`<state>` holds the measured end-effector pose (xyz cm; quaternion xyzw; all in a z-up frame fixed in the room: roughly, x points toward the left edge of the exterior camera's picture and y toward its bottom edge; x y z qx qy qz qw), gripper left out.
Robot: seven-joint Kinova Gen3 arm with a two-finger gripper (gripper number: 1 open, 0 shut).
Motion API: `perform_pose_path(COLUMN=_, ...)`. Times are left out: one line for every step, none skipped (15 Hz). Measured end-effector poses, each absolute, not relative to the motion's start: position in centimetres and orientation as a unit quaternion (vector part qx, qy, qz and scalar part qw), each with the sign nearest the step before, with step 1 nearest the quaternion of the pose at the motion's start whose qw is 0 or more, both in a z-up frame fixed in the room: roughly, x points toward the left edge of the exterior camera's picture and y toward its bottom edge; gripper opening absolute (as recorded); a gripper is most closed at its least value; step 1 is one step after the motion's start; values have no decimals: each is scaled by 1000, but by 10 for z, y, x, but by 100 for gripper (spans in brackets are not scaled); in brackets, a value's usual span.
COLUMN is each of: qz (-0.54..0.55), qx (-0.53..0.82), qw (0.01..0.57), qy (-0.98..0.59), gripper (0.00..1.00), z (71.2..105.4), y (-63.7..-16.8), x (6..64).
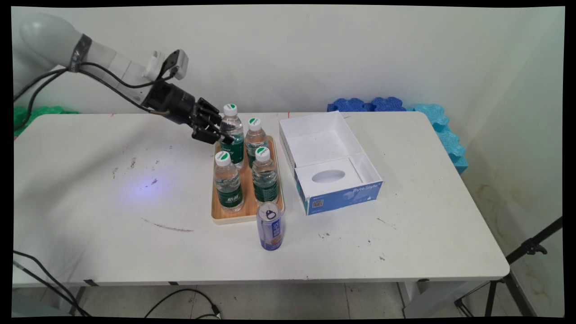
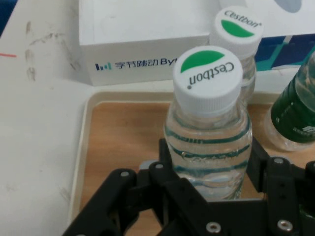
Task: Place the picked object on the tray
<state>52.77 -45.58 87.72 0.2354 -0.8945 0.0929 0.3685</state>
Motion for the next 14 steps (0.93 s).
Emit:
perform_pose_path(qz=91, qx=236, qw=366, qy=-895, gripper=0, z=875, y=-456, x=527)
perform_pose_path(qz=90, qx=237, qw=365, qy=-896, gripper=0, z=873, y=-455, x=526)
perform_pose_path(qz=89, qx=237, qw=364, qy=-896, gripper=0, z=871, y=-455, x=525)
perform_pose_path(qz=89, qx=238, qw=363, qy=-897, gripper=0, z=868, y=-455, x=524)
perform_pose_path(qz=89, qx=238, qw=362, qy=-897, gripper=0, z=866, y=-455, x=524)
perform_pose_path(qz=89, qx=238, qw=362, qy=-897, gripper=0, z=864, y=-455, x=524)
perform_pose_path(qz=89, qx=237, qw=361, qy=-897, gripper=0, z=861, y=-454, x=523)
perform_pose_path(qz=90, qx=237, qw=360, qy=-898, gripper=0, z=859, y=-454, x=523)
perform_pose_path(qz=91, qx=235, qw=360, qy=-898, gripper=0, z=857, y=-453, x=523)
perform_pose_path(qz=91, qx=234, qw=360, qy=-899, gripper=100, z=855, y=-453, x=522)
perform_pose_path(qz=92, qx=231, qw=359, qy=-900, gripper=100, z=854, y=-452, x=522)
perform_pose_path(qz=93, qx=229, qw=358, qy=-900, gripper=100, z=853, y=-452, x=522)
perform_pose_path(qz=93, qx=226, qw=357, qy=-901, gripper=100, z=852, y=-451, x=521)
perform_pose_path(qz=93, qx=224, qw=358, qy=-902, gripper=100, z=852, y=-450, x=521)
